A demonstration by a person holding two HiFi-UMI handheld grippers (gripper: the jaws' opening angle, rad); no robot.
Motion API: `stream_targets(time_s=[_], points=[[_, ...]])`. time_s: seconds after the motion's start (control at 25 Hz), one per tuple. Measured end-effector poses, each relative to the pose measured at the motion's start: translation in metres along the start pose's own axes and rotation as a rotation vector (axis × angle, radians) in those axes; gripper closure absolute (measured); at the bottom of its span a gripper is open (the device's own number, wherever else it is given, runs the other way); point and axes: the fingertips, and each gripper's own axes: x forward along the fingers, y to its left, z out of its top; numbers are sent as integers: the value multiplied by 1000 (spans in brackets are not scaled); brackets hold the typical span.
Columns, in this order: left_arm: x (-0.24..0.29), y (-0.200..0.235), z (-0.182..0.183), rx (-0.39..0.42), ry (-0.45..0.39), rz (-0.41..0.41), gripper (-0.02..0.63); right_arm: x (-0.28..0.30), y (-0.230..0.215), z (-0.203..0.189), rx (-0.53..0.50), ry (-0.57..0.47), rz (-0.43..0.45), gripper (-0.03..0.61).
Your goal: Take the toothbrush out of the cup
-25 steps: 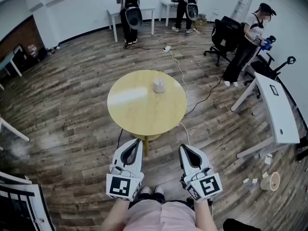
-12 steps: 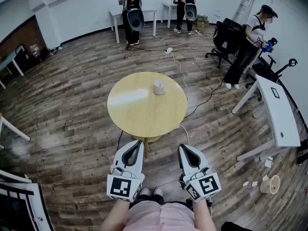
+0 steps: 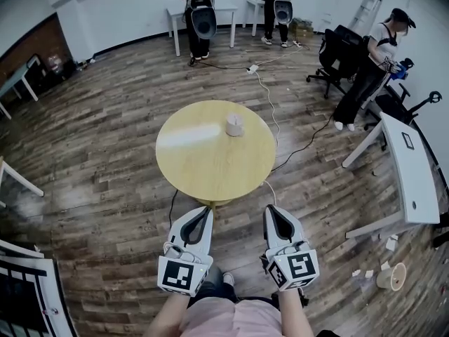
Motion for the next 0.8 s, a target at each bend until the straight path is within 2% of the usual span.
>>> stream_targets(time_s=[0.28, 0.56, 0.8], points=[[45, 36, 5, -17, -53, -24, 617, 53, -5, -5, 10, 28, 1, 572], [98, 105, 1, -14, -27, -48, 617, 135, -6, 5, 13, 23, -1, 572], [147, 129, -19, -35, 26, -53, 617, 180, -32, -9, 19, 77, -5, 572]])
